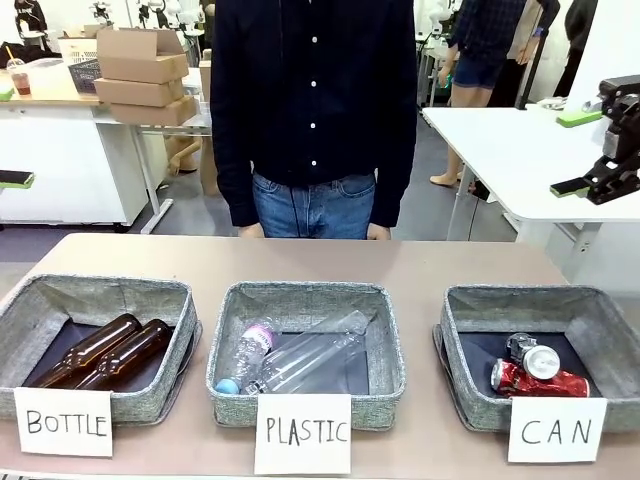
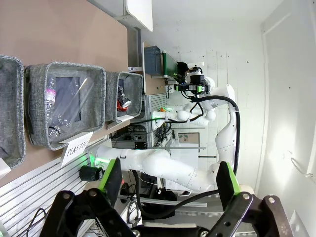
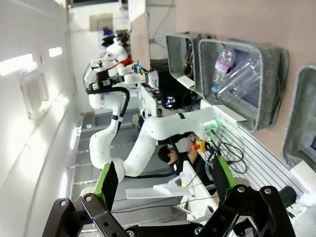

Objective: Sort the can waste into the basket.
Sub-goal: Pick up the can waste from the table and place it in the right Fabric basket.

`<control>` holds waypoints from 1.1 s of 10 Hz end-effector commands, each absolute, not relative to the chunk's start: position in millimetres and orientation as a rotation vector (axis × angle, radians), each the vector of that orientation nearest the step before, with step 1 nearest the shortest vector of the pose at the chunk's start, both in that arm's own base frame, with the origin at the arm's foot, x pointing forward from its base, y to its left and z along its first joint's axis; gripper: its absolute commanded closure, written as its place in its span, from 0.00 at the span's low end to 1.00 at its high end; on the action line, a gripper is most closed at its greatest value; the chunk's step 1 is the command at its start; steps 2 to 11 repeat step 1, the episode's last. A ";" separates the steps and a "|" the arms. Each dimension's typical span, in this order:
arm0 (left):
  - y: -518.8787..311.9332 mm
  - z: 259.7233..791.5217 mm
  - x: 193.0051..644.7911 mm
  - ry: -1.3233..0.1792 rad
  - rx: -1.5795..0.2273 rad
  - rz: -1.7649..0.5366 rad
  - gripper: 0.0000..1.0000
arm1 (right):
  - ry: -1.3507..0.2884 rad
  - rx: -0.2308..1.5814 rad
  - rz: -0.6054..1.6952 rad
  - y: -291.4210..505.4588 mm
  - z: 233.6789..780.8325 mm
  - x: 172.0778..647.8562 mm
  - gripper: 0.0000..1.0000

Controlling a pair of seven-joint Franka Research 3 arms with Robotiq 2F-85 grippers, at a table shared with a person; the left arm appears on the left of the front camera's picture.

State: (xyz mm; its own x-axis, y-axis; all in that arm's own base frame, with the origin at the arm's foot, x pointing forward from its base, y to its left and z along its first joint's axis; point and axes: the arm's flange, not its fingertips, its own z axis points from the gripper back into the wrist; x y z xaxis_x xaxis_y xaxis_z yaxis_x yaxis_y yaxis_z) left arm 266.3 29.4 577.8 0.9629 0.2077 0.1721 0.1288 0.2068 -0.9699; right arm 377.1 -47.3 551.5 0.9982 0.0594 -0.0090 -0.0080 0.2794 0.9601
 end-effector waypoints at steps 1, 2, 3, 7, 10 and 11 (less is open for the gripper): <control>27.4 581.5 267.3 -0.292 -1.387 0.053 0.00 | 0.025 1.270 0.055 -48.0 552.5 377.8 0.00; 27.4 581.5 267.3 -0.292 -1.387 0.053 0.00 | 0.025 1.270 0.055 -48.0 552.5 377.8 0.00; 27.4 581.5 267.3 -0.292 -1.387 0.053 0.00 | 0.025 1.270 0.055 -48.0 552.5 377.8 0.00; 27.4 581.5 267.3 -0.292 -1.387 0.053 0.00 | 0.025 1.270 0.055 -48.0 552.5 377.8 0.00; 27.4 581.5 267.3 -0.292 -1.387 0.053 0.00 | 0.025 1.270 0.055 -48.0 552.5 377.8 0.00; 27.4 581.5 267.3 -0.292 -1.387 0.053 0.00 | 0.025 1.270 0.055 -48.0 552.5 377.8 0.00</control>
